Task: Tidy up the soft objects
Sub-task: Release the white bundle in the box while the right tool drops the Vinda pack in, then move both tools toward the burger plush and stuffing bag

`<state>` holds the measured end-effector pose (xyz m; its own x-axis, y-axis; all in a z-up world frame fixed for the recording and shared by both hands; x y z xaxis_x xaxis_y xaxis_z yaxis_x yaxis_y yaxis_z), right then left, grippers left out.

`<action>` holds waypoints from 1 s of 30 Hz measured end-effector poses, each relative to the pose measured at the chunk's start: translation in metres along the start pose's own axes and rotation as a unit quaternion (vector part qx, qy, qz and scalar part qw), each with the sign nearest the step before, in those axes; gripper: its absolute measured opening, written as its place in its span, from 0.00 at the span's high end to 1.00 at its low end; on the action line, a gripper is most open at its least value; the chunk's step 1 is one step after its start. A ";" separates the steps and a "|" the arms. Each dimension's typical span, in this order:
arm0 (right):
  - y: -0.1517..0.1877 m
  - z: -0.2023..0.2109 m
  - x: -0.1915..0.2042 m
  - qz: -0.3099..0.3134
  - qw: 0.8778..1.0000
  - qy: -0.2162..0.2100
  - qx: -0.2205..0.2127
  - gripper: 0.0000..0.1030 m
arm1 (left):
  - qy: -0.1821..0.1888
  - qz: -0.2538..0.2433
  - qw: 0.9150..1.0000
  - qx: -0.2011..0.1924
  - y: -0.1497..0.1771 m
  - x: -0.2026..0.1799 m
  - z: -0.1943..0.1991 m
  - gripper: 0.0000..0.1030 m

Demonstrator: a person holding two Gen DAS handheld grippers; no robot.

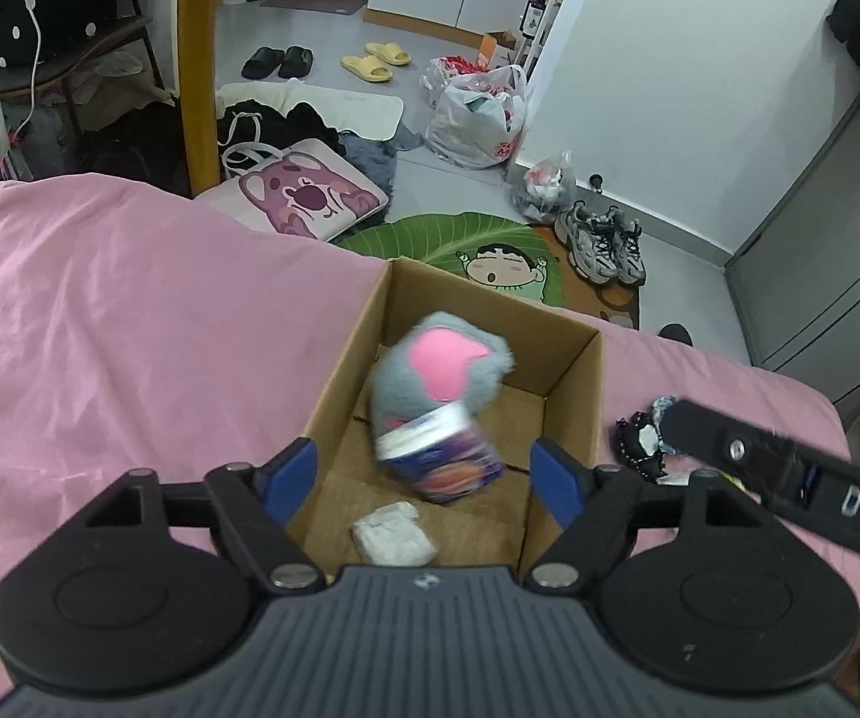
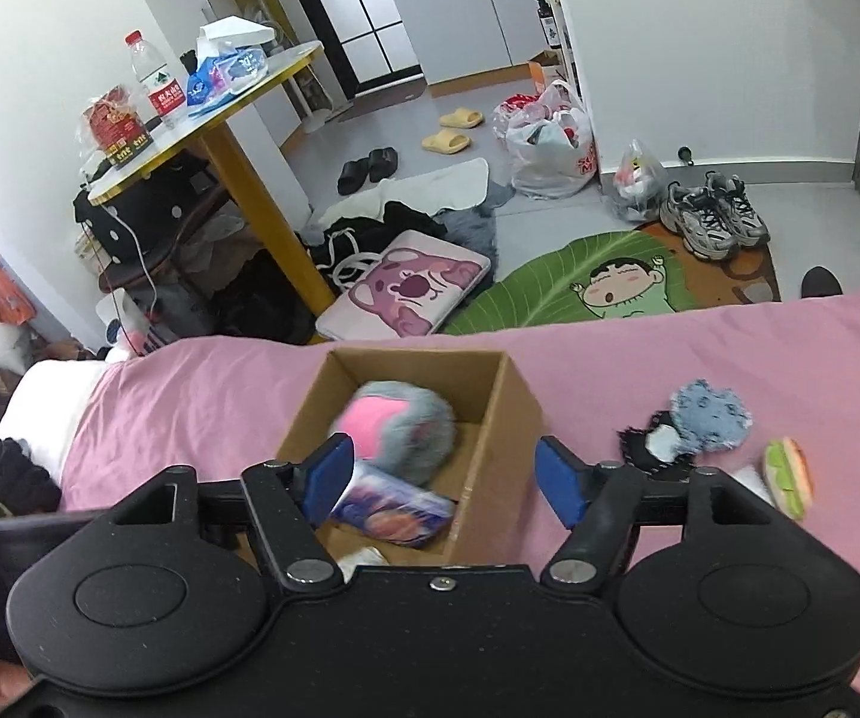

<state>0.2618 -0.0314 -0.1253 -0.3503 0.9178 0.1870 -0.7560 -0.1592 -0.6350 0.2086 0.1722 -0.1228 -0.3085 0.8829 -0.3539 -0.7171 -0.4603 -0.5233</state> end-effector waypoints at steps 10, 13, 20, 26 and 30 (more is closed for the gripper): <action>0.008 0.016 -0.051 0.004 1.000 0.031 0.001 0.27 | 0.020 -0.010 1.000 0.009 0.009 -0.033 -0.004 0.15; 0.007 0.022 -0.068 0.004 0.999 0.037 -0.002 0.27 | 0.026 -0.015 1.000 0.006 0.013 -0.043 -0.005 0.09; 0.006 0.031 -0.100 0.013 0.999 0.048 -0.010 0.22 | 0.040 -0.029 0.999 -0.004 0.018 -0.072 -0.008 0.01; 0.009 0.027 -0.127 0.008 0.999 0.049 -0.011 0.20 | 0.052 -0.038 0.998 -0.006 0.024 -0.095 -0.016 0.00; 0.011 0.020 -0.147 -0.031 0.999 0.038 -0.008 0.20 | 0.049 -0.044 0.998 0.003 0.032 -0.107 -0.025 0.01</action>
Point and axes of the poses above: each gripper's, at about its wrist camera, not at the fingertips, and z roughly against the way its jaws point, x to its left, y to its underside, the point moved 3 cm from there along -z, roughly the way its jaws point, and after that the axes turned 10 degrees about y, right-handed, at the moved point
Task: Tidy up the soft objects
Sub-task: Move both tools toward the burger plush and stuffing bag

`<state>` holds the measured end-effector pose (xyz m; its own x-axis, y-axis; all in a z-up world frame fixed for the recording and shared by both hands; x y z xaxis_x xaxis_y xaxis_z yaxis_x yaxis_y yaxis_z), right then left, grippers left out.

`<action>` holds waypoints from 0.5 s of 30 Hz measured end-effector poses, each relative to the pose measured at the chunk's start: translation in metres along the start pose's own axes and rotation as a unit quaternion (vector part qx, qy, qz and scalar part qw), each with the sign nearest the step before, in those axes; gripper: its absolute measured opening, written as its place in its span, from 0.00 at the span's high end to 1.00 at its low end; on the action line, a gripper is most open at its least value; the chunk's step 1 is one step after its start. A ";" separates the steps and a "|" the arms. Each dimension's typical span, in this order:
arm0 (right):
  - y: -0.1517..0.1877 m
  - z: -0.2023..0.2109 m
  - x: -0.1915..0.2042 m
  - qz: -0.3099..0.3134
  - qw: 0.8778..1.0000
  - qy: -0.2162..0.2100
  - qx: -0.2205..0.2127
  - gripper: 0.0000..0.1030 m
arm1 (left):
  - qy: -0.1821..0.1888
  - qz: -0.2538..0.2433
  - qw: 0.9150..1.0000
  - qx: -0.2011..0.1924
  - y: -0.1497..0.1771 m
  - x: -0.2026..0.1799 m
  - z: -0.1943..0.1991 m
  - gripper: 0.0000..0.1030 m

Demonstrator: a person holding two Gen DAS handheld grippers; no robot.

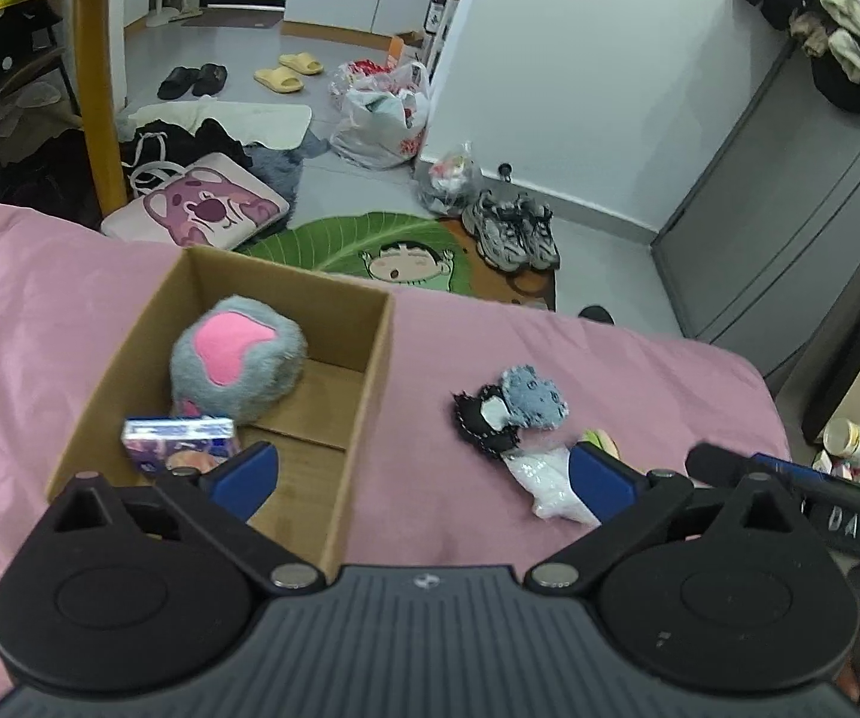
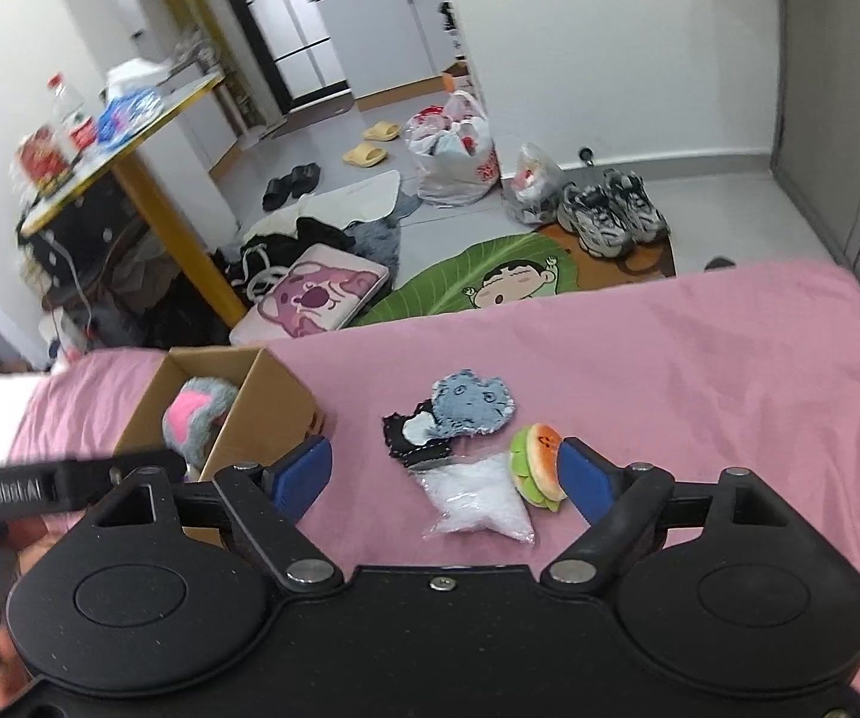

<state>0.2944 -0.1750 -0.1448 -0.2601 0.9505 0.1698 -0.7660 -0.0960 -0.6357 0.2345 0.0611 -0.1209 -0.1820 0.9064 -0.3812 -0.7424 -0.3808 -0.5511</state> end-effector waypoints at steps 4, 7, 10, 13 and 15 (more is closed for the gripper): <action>0.001 -0.007 -0.012 -0.005 1.000 -0.005 -0.001 0.20 | -0.003 0.008 1.000 0.013 0.006 -0.011 -0.012 0.01; 0.004 -0.016 -0.024 -0.011 1.000 -0.007 0.008 0.21 | -0.016 0.020 1.000 0.017 0.010 -0.017 -0.023 0.01; 0.005 -0.026 -0.034 -0.022 1.000 -0.008 0.020 0.21 | -0.028 0.031 0.999 0.024 0.013 -0.024 -0.036 0.03; 0.005 -0.033 -0.040 -0.031 0.999 -0.016 0.026 0.21 | -0.030 0.036 0.999 0.022 0.016 -0.031 -0.048 0.03; 0.004 -0.037 -0.045 -0.040 0.999 -0.022 0.030 0.21 | -0.026 0.052 0.998 0.024 0.017 -0.032 -0.054 0.03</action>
Point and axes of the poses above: each gripper's, at about its wrist camera, not at the fingertips, and z roughly against the way its jaws point, x to its left, y to its underside, the point moved 3 cm from there along -z, roughly the way its jaws point, and after that the axes turned 10 degrees about y, right-handed, at the moved point
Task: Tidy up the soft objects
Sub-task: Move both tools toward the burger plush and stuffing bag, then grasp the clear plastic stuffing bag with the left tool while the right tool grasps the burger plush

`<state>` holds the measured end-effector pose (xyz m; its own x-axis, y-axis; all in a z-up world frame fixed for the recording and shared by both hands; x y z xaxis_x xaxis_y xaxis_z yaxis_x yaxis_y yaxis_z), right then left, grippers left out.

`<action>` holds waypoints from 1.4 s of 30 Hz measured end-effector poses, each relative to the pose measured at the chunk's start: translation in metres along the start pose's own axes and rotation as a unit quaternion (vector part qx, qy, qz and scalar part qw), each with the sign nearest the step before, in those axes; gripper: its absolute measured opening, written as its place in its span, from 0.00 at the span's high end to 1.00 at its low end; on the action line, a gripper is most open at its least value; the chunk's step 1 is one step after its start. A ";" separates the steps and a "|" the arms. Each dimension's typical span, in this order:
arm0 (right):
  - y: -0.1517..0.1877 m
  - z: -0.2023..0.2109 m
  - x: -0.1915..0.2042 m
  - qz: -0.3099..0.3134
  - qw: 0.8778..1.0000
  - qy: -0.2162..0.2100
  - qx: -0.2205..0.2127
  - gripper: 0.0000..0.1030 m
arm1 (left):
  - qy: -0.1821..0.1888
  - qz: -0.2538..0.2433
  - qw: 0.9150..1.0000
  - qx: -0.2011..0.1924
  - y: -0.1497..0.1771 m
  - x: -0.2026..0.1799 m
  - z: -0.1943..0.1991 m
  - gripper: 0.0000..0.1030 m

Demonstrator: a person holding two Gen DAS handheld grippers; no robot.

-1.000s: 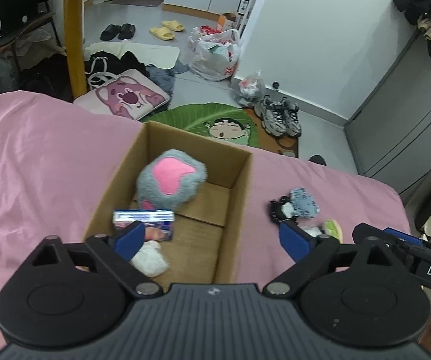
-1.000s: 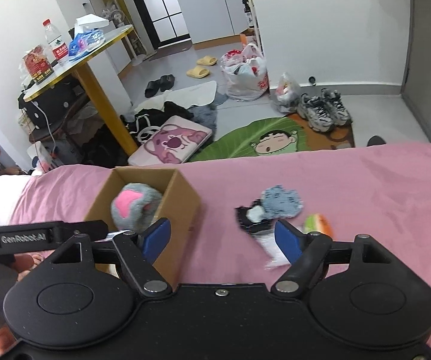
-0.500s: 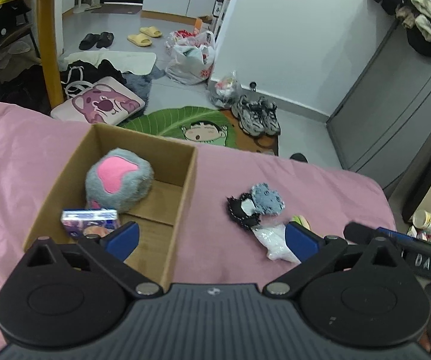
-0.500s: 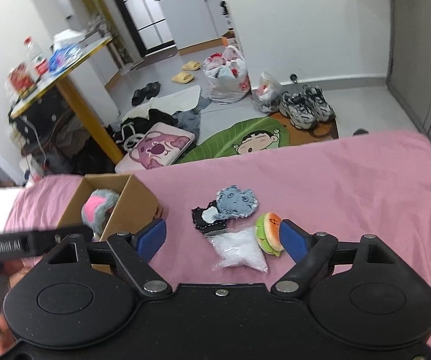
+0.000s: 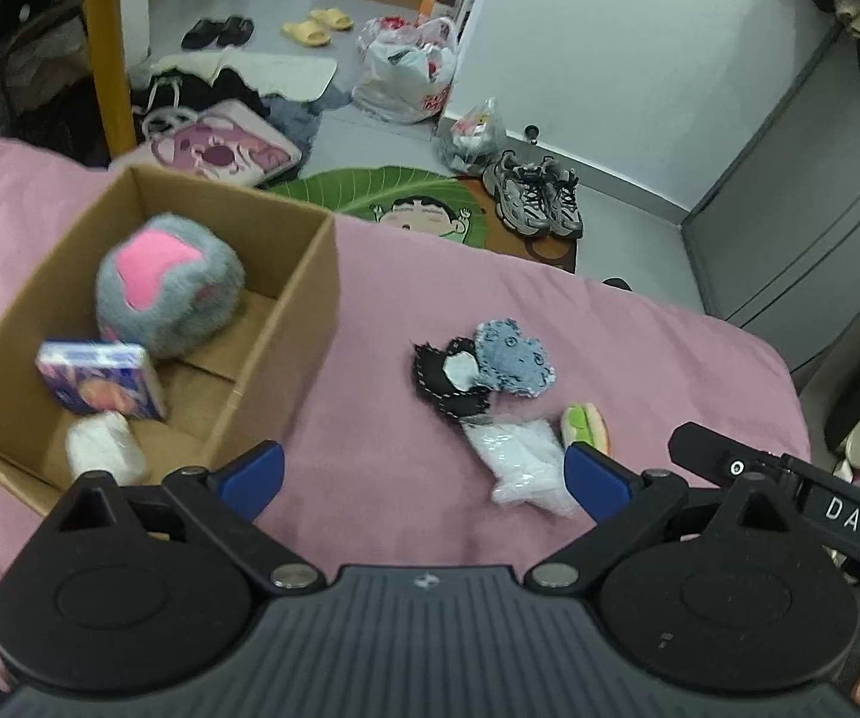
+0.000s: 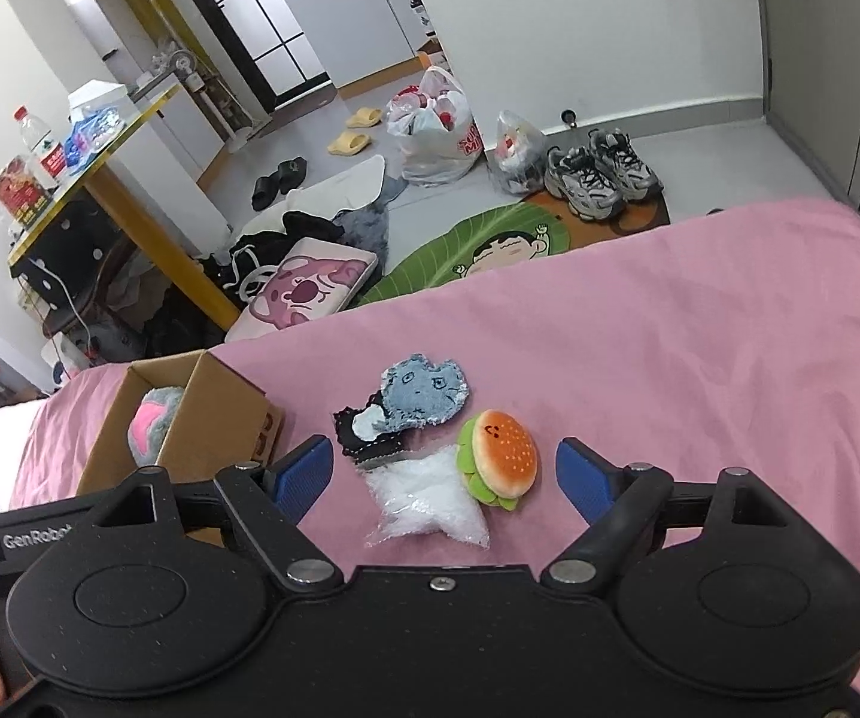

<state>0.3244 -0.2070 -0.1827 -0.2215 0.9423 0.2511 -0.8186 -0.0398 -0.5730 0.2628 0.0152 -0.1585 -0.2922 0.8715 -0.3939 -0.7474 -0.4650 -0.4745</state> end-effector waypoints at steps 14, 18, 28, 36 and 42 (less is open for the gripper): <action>-0.003 -0.034 -0.029 -0.048 0.997 -0.048 0.045 0.33 | 0.011 0.076 0.997 -0.002 0.009 -0.009 -0.056 0.49; -0.005 -0.049 -0.037 -0.060 0.995 -0.053 0.060 0.36 | 0.020 0.098 0.995 0.003 0.014 -0.011 -0.073 0.50; 0.000 -0.075 -0.051 -0.090 0.990 -0.061 0.087 0.39 | 0.031 0.140 0.989 0.030 0.025 -0.010 -0.115 0.60; 0.006 -0.092 -0.049 -0.100 0.988 -0.064 0.103 0.42 | 0.051 0.154 0.987 0.024 0.031 -0.013 -0.123 0.75; 0.011 -0.099 -0.047 -0.089 0.987 -0.060 0.120 0.66 | 0.051 0.162 0.985 0.024 0.031 -0.008 -0.115 0.77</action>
Point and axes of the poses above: each gripper's, at about its wrist camera, not at the fingertips, and z roughly against the way its jaws point, x to its left, y to its underside, the point moved 3 cm from there along -z, roughly the way its jaws point, and after that the axes turned 10 degrees about y, right-handed, at the moved point
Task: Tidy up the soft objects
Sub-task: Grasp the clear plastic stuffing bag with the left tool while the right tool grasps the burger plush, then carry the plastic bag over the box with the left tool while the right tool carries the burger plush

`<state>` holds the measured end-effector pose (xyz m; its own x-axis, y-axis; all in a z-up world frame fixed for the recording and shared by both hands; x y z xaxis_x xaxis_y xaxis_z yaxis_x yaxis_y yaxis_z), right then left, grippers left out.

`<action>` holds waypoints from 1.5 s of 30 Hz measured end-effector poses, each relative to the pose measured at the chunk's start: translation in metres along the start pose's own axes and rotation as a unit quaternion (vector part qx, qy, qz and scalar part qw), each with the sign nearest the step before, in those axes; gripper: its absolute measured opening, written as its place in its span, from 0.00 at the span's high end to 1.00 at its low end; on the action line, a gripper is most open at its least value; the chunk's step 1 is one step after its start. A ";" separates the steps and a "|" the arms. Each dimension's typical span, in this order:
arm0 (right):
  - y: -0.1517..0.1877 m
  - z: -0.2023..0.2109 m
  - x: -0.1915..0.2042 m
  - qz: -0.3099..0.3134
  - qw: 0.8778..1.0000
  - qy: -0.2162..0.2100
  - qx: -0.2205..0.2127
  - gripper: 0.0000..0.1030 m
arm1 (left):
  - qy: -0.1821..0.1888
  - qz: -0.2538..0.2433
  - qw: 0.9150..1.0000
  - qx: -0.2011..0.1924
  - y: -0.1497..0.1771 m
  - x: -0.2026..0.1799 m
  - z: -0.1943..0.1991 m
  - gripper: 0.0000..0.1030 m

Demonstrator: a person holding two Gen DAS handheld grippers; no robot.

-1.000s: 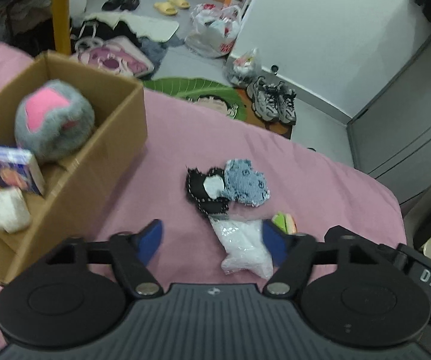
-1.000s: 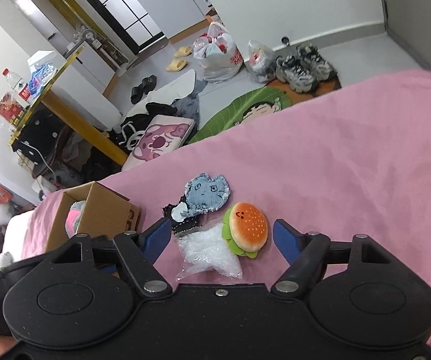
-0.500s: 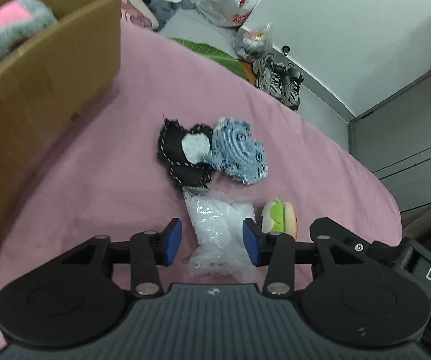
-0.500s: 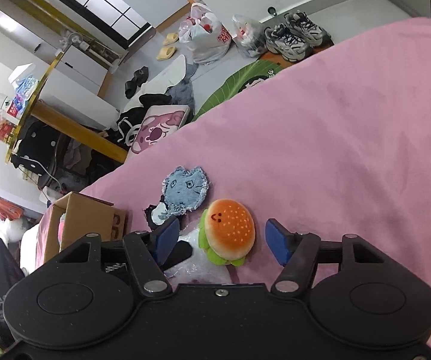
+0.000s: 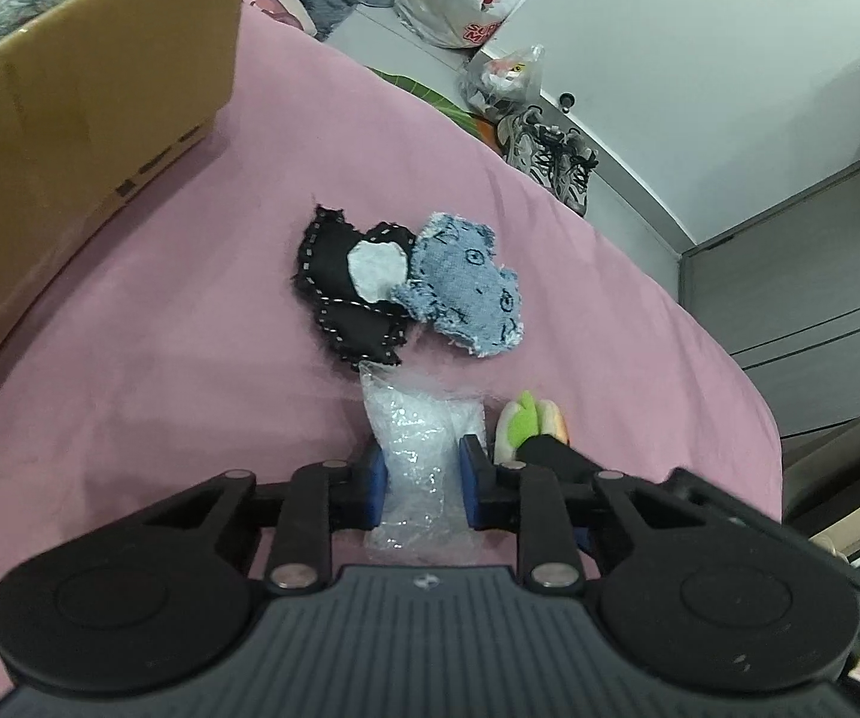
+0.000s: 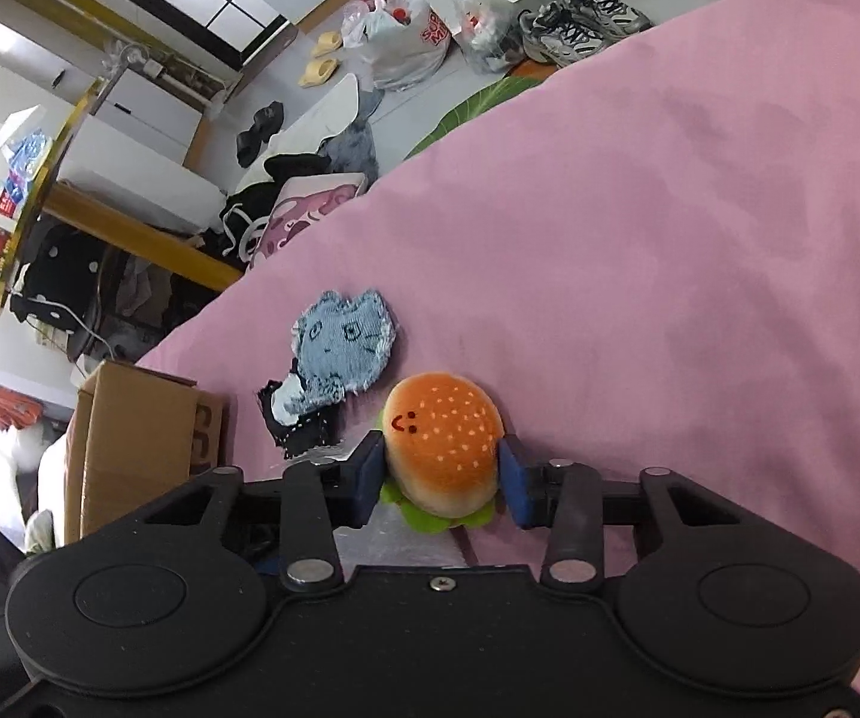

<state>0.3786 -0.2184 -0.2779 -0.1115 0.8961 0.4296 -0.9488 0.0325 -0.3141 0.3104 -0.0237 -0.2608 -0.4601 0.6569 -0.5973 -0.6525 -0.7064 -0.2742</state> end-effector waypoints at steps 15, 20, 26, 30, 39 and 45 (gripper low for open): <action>0.000 0.046 0.013 0.026 0.998 0.007 -0.058 0.71 | -0.011 -0.033 0.999 -0.031 -0.007 -0.013 0.046 0.79; 0.000 0.065 0.020 0.026 0.996 0.004 -0.082 0.71 | -0.016 -0.050 0.998 -0.047 -0.010 -0.020 0.071 0.79; 0.003 0.084 0.033 0.038 0.993 -0.009 -0.110 0.71 | -0.013 -0.056 0.996 -0.074 -0.016 -0.021 0.103 0.79; 0.007 0.090 0.043 0.049 0.992 -0.012 -0.118 0.71 | -0.016 -0.058 0.994 -0.090 -0.022 -0.017 0.124 0.79; 0.016 0.106 0.076 0.085 0.986 -0.019 -0.143 0.71 | -0.013 -0.065 0.992 -0.111 -0.031 -0.006 0.160 0.79; 0.022 0.114 0.098 0.111 0.982 -0.024 -0.153 0.71 | -0.019 -0.081 0.990 -0.113 -0.035 0.003 0.179 0.79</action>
<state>0.3126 -0.1804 -0.1464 -0.3268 0.8744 0.3586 -0.7667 -0.0234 -0.6416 0.2240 0.0505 -0.1183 -0.3863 0.7726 -0.5039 -0.5694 -0.6295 -0.5286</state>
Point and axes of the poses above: each gripper's, at about its wrist camera, not at the fingertips, and z roughly against the way its jaws point, x to its left, y to its underside, the point moved 3 cm from there along -z, roughly the way its jaws point, and after that the axes turned 10 degrees about y, right-handed, at the moved point
